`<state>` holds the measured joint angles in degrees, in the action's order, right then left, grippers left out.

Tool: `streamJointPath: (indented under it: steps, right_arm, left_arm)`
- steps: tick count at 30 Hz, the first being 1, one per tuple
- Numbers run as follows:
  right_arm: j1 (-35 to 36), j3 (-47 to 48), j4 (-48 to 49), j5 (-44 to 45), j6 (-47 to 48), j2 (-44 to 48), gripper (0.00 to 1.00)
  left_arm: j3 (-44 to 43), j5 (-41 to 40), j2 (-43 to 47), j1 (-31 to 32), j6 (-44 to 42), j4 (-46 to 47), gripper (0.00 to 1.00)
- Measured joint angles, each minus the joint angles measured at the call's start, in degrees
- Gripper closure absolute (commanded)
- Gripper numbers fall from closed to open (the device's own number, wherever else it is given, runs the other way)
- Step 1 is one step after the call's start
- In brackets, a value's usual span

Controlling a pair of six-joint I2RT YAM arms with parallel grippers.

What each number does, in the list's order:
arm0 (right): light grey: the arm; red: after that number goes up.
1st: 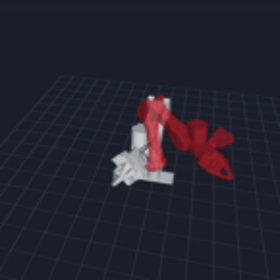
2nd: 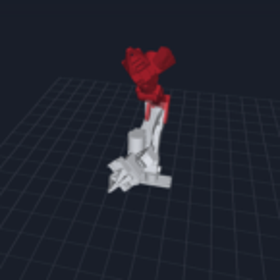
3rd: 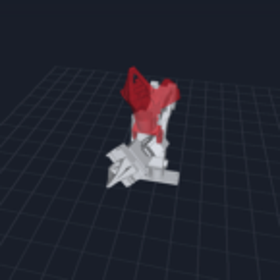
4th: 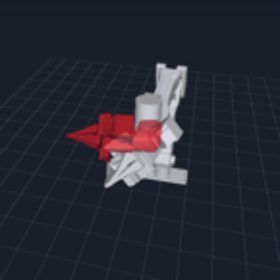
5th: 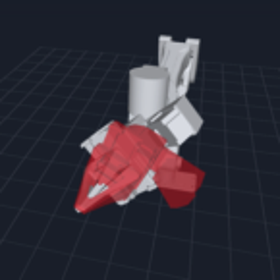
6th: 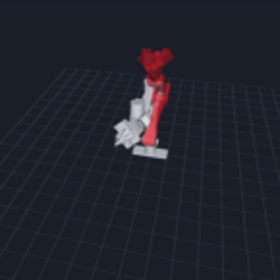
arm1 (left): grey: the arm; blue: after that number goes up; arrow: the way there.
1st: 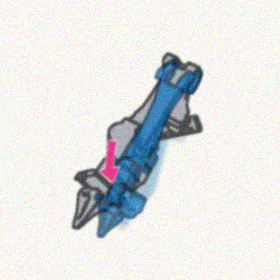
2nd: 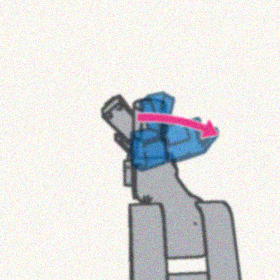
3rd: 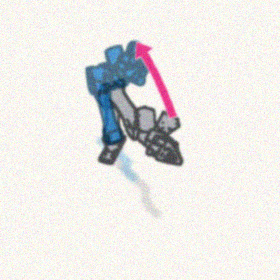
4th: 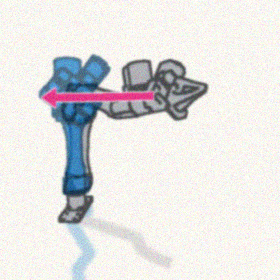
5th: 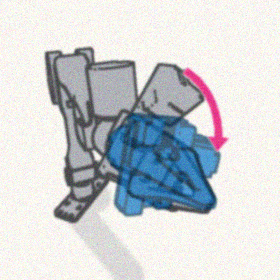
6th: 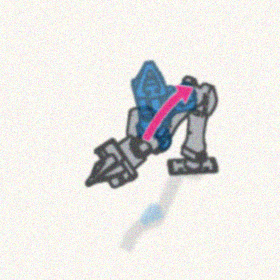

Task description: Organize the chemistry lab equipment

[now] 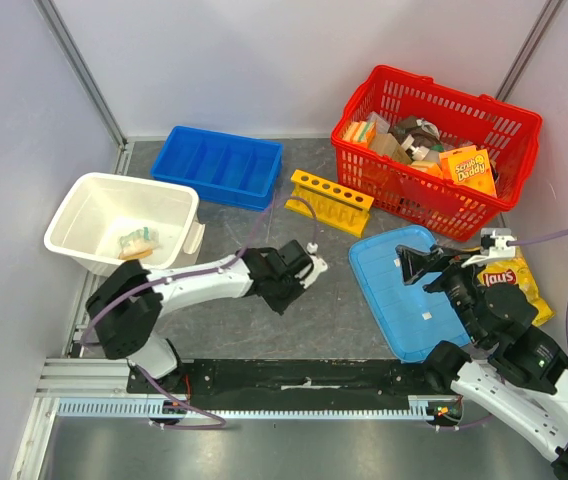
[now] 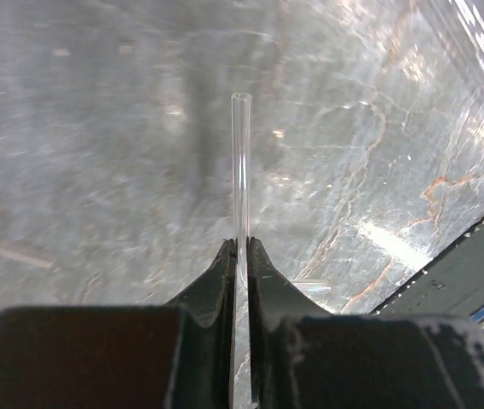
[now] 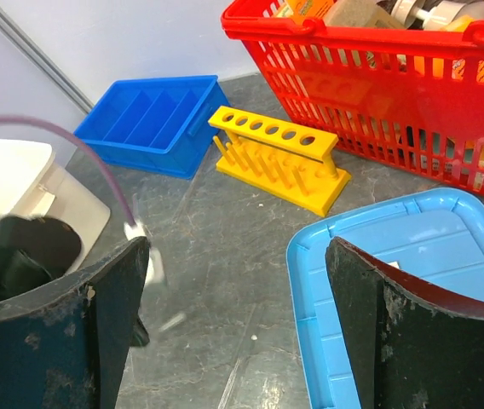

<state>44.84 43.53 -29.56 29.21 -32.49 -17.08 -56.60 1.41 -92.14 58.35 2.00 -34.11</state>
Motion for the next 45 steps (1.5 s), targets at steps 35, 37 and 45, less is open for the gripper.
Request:
streamJointPath:
  steps: [35,37,45]
  right_arm:
    - [0.0,-2.2,5.7,-7.3,-1.7,-14.9,0.09]
    - [0.0,-2.0,6.0,-7.3,-1.8,-15.5,0.09]
    - [0.0,-1.8,6.1,-7.4,-1.8,-18.8,0.09]
  left_arm:
    - [-57.9,-10.7,-27.7,-38.0,-6.0,-7.8,0.98]
    - [-59.7,-10.6,-29.7,-39.4,-6.6,-7.8,0.98]
    - [-64.2,-11.6,-36.1,-42.5,-9.2,-7.6,0.98]
